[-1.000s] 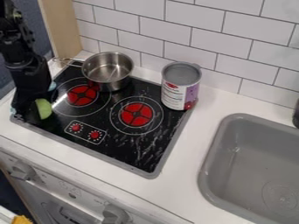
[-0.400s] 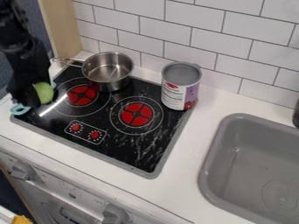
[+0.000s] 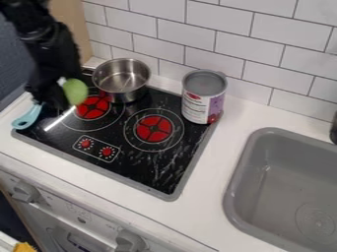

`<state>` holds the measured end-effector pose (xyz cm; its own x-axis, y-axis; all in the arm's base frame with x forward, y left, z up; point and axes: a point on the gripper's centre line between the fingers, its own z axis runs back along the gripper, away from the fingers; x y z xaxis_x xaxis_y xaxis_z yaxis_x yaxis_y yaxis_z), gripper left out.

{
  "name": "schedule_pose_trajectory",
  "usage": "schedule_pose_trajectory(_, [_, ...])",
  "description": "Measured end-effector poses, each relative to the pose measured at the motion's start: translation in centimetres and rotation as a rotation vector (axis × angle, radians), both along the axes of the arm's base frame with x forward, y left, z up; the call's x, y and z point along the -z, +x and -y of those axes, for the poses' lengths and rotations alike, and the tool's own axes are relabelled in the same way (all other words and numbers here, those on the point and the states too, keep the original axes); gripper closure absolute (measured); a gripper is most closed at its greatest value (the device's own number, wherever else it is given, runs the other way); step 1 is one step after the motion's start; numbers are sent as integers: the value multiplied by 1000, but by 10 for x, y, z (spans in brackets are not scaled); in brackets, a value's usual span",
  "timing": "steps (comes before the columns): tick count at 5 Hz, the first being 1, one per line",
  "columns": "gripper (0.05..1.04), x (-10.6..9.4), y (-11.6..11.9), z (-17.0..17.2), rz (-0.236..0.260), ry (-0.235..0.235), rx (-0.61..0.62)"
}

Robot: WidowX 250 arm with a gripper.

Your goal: Moved green fruit the right bottom of stove below the burner

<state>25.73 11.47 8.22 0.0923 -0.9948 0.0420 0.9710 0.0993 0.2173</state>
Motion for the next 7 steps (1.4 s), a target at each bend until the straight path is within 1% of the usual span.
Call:
schedule_pose_trajectory(1, [397, -1, 3, 43, 1, 2, 160])
schedule_pose_trajectory(2, [397, 16, -8, 68, -25, 1, 236])
schedule_pose_trajectory(3, [397, 27, -13, 84, -35, 15, 305])
schedule_pose_trajectory(4, [397, 46, -17, 100, -56, 24, 358])
schedule_pose_trajectory(5, [397, 57, -18, 107, -55, 34, 385])
schedule_pose_trajectory(6, [397, 65, -16, 111, -59, 30, 401])
schedule_pose_trajectory(7, [398, 76, -13, 109, -69, 43, 409])
